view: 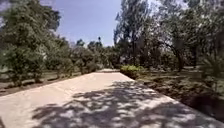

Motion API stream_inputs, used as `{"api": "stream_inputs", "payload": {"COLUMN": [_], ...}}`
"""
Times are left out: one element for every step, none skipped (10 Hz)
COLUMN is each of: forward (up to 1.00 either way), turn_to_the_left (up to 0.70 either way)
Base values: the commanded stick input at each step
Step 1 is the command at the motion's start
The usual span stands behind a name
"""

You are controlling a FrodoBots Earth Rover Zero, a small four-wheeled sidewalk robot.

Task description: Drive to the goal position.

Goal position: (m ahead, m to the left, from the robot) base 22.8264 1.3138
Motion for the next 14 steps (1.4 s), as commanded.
{"api": "stream_inputs", "payload": {"forward": [0.70, 0.70, 0.70, 0.70, 0.70, 0.70, 0.70, 0.70, 0.70, 0.70, 0.70, 0.70, 0.70, 0.70], "turn_to_the_left": [0.00, 0.00, 0.00, 0.00, 0.00, 0.00, 0.00, 0.00, 0.00, 0.00, 0.00, -0.32, -0.34, -0.35]}}
